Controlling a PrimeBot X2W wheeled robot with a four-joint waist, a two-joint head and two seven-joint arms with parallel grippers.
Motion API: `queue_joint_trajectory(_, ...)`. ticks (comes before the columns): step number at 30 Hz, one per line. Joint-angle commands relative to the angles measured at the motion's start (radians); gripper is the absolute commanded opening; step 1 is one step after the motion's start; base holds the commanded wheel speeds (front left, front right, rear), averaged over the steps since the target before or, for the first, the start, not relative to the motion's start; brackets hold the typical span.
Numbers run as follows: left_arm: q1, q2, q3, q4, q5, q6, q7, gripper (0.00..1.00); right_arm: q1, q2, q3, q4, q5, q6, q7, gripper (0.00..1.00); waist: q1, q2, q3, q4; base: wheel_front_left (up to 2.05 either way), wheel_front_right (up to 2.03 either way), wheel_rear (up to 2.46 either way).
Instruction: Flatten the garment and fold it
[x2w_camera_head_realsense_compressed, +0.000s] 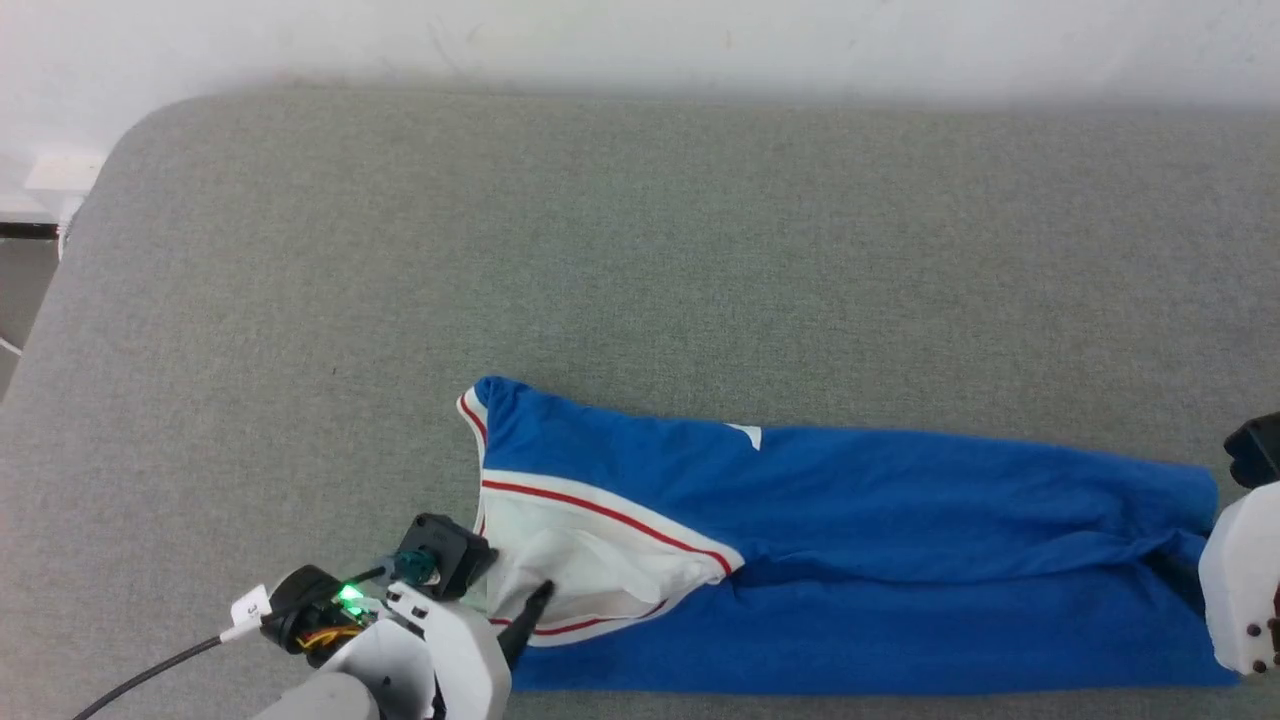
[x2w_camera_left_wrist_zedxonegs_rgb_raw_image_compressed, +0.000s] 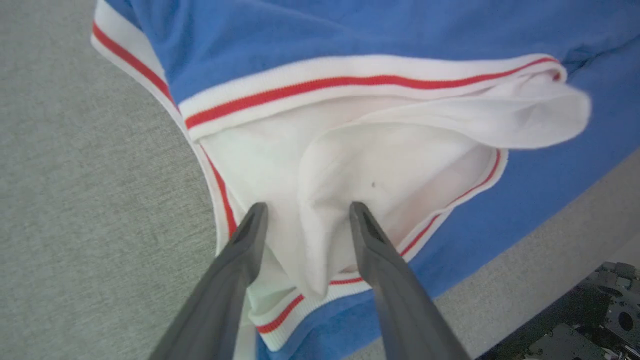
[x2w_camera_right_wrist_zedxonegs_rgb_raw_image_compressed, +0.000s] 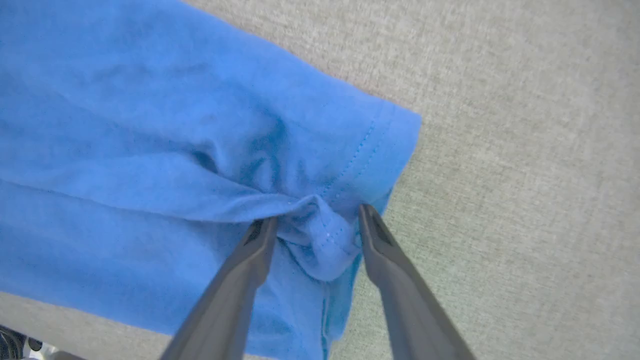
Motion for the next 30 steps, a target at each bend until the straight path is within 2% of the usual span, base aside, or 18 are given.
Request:
queue_joint_trajectory(1,-0.012,-0.005,0.004,0.007,0.002,-0.008,-0.016,1.00,0.004,0.012,-0.005,-0.007,0.010,-0.001,-0.009,1.00,0.0000,0.0000,-0.014,0.000,0.00,0.00,0.00)
queue_joint_trajectory(3,-0.007,-0.013,0.019,0.008,-0.010,-0.011,-0.049,1.00,0.003,0.021,-0.021,-0.020,0.025,-0.001,-0.021,1.00,0.0000,0.0000,-0.031,-0.001,0.00,0.00,0.00)
queue_joint_trajectory(6,0.019,-0.040,0.075,-0.001,-0.078,-0.008,-0.120,1.00,0.008,0.073,-0.076,-0.034,0.092,-0.001,-0.019,1.00,0.0000,0.0000,-0.062,-0.002,0.00,0.00,0.00)
queue_joint_trajectory(9,0.037,-0.041,0.122,0.001,-0.089,0.012,-0.201,1.00,0.015,0.116,-0.132,-0.069,0.130,-0.001,-0.020,1.00,0.0000,0.0000,-0.092,0.000,0.00,0.00,0.00)
queue_joint_trajectory(14,0.086,-0.074,0.188,-0.006,-0.110,0.046,-0.348,1.00,0.063,0.161,-0.222,-0.107,0.096,-0.001,-0.054,1.00,0.0000,0.0000,-0.132,0.014,0.00,0.00,0.00)
queue_joint_trajectory(18,0.139,-0.116,0.255,-0.014,-0.107,0.086,-0.443,1.00,0.110,0.233,-0.293,-0.113,0.039,-0.001,-0.079,1.00,0.0000,0.0000,-0.150,0.022,0.00,0.00,0.00)
queue_joint_trajectory(20,0.166,-0.140,0.297,-0.024,-0.069,0.107,-0.458,1.00,0.130,0.279,-0.342,-0.107,0.003,-0.001,-0.090,1.00,0.0000,0.0000,-0.152,0.027,0.00,0.00,0.00)
queue_joint_trajectory(24,0.230,-0.226,0.442,-0.106,0.098,0.129,-0.461,1.00,0.157,0.374,-0.448,-0.094,-0.075,-0.001,-0.108,1.00,0.0000,0.0000,-0.150,0.037,0.00,0.00,0.00)
queue_joint_trajectory(27,0.296,-0.293,0.546,-0.167,0.236,0.112,-0.461,1.00,0.161,0.430,-0.513,-0.084,-0.129,-0.001,-0.113,1.00,0.0000,0.0000,-0.144,0.042,0.00,0.00,0.00)
queue_joint_trajectory(30,0.351,-0.327,0.599,-0.192,0.374,0.074,-0.461,1.00,0.160,0.473,-0.559,-0.071,-0.175,-0.001,-0.103,1.00,0.0000,0.0000,-0.137,0.045,0.00,0.00,0.00)
